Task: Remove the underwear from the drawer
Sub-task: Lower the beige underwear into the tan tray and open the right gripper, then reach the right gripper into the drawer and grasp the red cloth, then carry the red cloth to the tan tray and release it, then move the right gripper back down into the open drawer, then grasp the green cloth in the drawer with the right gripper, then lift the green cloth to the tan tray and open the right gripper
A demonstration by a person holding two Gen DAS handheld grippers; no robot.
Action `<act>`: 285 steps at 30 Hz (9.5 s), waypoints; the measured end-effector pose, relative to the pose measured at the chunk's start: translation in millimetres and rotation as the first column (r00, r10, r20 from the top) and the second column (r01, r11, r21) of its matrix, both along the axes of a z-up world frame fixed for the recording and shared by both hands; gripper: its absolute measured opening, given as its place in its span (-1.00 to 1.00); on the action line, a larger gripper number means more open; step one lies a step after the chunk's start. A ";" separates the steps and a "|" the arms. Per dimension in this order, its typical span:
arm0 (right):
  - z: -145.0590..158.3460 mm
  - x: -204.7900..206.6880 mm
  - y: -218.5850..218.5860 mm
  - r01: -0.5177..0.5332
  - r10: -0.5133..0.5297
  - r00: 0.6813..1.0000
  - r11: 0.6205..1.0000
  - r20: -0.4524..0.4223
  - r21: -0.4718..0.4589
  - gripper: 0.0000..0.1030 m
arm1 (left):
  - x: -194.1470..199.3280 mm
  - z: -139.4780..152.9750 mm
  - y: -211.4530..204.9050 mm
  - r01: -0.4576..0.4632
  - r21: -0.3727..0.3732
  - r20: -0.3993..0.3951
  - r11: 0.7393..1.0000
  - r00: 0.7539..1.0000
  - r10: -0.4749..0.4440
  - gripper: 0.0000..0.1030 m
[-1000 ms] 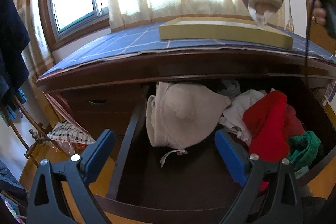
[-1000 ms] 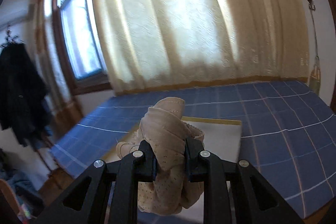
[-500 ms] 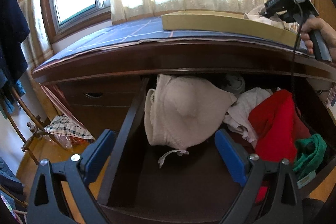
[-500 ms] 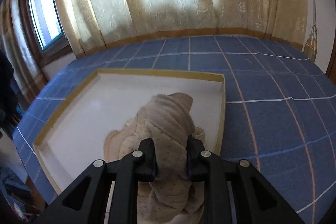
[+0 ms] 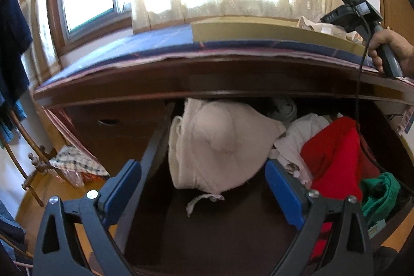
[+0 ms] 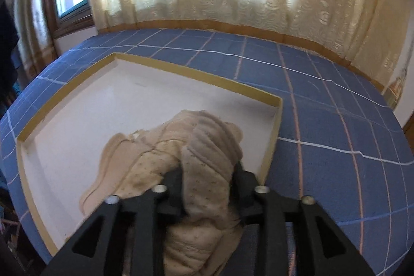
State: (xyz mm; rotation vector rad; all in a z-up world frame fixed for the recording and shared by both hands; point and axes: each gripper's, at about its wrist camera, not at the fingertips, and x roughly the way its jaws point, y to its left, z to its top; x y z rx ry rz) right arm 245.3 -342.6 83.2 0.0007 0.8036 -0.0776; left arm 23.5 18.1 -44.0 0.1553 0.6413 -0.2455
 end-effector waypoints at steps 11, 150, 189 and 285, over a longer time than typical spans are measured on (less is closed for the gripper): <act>49.4 -93.6 17.0 0.027 -0.073 0.945 0.989 0.320 0.148 0.53 | 1.8 -8.5 2.0 -0.008 -0.019 -0.057 1.000 0.998 0.007 0.93; 25.4 -20.3 108.2 0.044 -0.057 0.989 0.994 0.136 0.097 0.36 | -7.5 -14.5 -25.7 -0.046 0.279 0.038 0.959 0.999 0.037 0.93; -3.3 -230.7 85.7 0.135 -0.257 0.857 0.949 0.447 0.285 0.46 | -7.9 -15.7 -26.9 -0.051 0.282 0.047 0.958 0.998 0.040 0.93; 110.3 -108.9 97.0 -0.316 0.120 0.942 0.624 0.313 0.714 -0.67 | -9.0 -10.5 -27.1 -0.071 0.283 0.080 0.956 0.995 0.050 0.93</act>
